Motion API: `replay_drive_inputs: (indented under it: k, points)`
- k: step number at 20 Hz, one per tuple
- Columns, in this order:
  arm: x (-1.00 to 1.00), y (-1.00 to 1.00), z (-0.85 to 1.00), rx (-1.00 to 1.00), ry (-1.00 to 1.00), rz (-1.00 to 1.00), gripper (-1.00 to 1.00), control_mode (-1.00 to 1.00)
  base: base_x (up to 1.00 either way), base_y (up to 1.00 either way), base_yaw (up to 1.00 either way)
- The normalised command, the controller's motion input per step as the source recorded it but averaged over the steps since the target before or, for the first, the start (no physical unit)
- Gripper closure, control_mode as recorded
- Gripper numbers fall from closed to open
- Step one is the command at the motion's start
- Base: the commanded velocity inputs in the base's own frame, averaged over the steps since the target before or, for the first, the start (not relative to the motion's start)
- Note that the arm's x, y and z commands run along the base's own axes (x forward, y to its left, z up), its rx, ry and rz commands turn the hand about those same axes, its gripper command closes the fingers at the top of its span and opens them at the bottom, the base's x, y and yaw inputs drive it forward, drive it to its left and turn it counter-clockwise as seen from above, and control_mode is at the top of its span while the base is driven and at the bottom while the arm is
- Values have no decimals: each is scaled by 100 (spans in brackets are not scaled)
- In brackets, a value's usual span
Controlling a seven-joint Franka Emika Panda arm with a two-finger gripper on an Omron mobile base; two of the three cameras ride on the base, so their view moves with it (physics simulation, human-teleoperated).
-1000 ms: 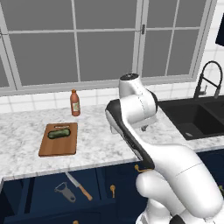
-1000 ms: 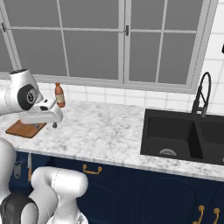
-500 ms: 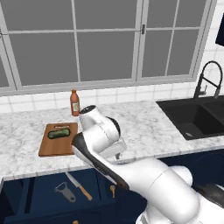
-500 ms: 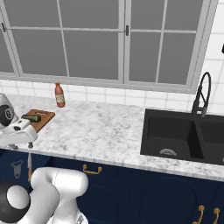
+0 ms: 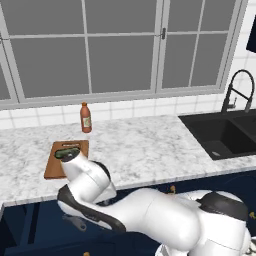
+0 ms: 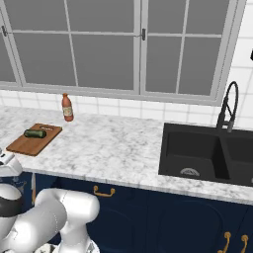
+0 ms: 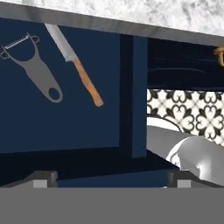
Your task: Place the appropriate cutting tool for cutting the cucumber skin on the cutting board.
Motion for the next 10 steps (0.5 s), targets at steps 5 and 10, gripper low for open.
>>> replay_drive_inputs:
  k: [5,10]
  points:
    - [2,82,-52,0,0,-6,-100,-100,0,0,0]
    - [17,52,-35,0,16,-3,-100,-100,0,0,0]
